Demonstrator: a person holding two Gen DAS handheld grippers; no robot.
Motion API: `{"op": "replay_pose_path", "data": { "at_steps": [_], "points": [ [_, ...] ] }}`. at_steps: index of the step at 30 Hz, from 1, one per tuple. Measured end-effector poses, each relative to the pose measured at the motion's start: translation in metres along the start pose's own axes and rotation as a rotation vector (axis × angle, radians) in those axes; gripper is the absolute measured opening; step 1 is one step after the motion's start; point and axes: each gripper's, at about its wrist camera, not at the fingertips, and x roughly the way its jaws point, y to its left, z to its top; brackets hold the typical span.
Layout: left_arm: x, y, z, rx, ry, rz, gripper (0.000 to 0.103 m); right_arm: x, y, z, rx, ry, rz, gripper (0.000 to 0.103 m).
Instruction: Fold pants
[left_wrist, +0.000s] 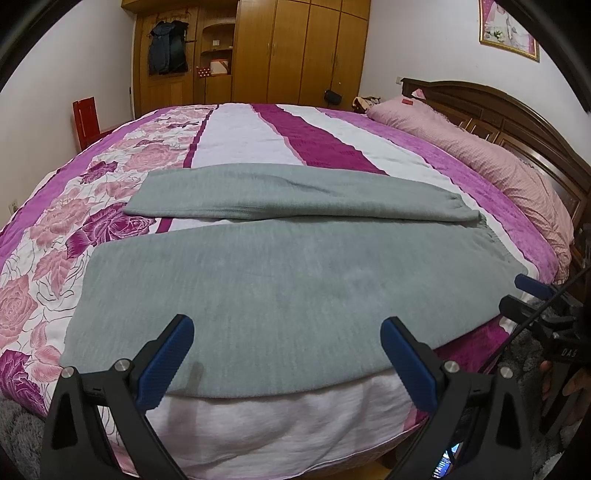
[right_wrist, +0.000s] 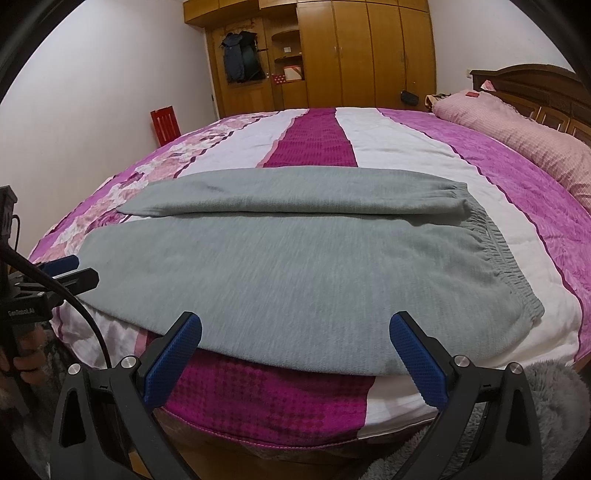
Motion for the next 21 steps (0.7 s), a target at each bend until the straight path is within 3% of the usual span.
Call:
{"op": "replay_pose_path", "data": {
  "at_steps": [21],
  "points": [
    [0.0002, -0.0039, 0.0012, 0.003, 0.004, -0.005, 0.103, -0.0006, 0.0005, -0.0005, -0.004, 0.001, 0.0, 0.101]
  ]
}}
